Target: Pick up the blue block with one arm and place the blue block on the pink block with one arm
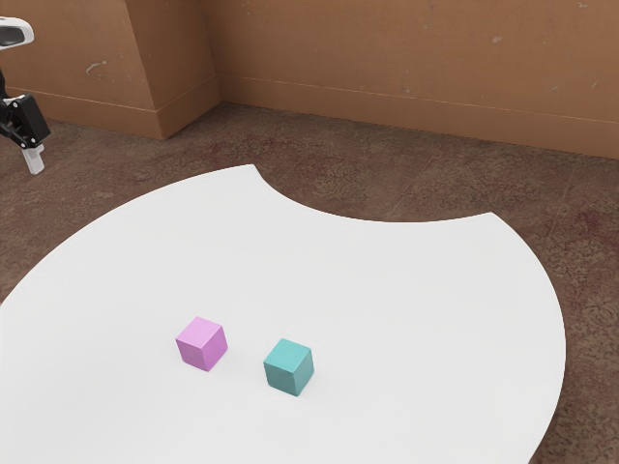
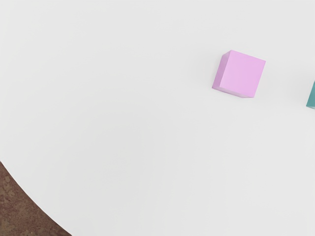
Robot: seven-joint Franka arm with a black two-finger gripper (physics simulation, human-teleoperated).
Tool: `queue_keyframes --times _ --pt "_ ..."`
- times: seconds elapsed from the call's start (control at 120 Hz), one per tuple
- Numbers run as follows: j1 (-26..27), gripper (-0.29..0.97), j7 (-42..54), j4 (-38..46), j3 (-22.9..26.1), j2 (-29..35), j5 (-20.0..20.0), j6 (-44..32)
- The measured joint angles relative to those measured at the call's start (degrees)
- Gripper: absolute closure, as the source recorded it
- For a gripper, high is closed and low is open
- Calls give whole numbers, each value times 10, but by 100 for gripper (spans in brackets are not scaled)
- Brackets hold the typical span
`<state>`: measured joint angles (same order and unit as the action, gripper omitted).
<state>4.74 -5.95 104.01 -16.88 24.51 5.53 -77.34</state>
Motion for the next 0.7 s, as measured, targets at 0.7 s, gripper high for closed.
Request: queue_keyframes --times 0.7 --pt "-4 0 -27 328 299 -16 -143 -275"
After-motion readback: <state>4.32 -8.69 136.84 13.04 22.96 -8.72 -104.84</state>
